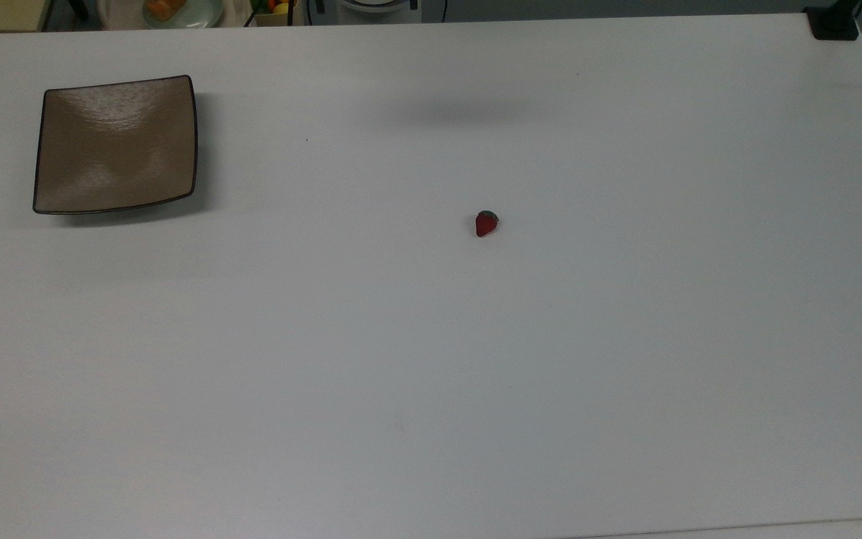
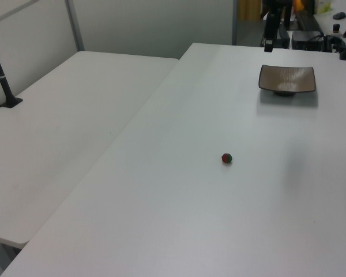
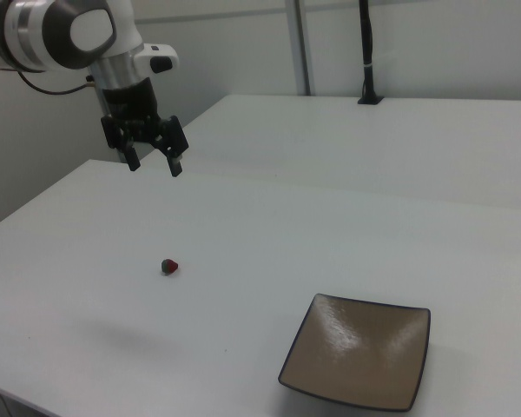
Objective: Strawberries on a ceramic plate
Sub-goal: 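Move the open gripper toward the red strawberry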
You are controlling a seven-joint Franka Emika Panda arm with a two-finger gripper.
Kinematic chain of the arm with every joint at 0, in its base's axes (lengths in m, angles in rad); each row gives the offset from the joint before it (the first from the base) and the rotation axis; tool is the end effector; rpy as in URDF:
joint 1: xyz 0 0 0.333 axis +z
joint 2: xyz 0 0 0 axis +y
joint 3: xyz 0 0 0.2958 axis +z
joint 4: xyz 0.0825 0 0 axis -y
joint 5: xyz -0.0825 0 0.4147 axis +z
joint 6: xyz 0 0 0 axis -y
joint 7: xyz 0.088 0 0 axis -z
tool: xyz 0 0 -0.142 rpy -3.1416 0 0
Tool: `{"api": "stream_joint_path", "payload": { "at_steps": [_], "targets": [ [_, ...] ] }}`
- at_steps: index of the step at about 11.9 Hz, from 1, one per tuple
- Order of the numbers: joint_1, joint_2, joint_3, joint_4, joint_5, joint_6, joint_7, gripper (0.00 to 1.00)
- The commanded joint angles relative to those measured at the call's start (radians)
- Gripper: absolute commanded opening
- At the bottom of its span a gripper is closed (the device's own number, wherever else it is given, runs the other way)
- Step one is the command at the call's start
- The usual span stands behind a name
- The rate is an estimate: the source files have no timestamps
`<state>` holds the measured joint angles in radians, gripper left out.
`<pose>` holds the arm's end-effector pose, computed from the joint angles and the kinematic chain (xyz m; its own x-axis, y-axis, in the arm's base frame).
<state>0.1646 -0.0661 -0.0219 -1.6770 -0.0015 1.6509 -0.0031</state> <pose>0.5683 0.0811 0.5610 0.9886 0.1453 0.0400 0.1454 -0.9894 0.0002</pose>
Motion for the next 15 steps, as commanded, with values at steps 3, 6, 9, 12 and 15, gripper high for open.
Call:
{"api": "stream_joint_path", "payload": {
  "at_steps": [3,6,9,12,15],
  "targets": [
    [-0.005,0.014,0.01,-0.018,0.014,0.035,0.005,1.0],
    [0.024,0.043,0.017,-0.017,0.014,0.059,0.011,1.0],
    [0.044,0.098,0.019,-0.012,0.026,0.144,0.012,1.0],
    [0.059,0.158,0.046,-0.01,0.035,0.187,0.012,1.0],
    [0.061,0.212,0.077,-0.004,0.034,0.243,0.012,1.0]
  ]
}}
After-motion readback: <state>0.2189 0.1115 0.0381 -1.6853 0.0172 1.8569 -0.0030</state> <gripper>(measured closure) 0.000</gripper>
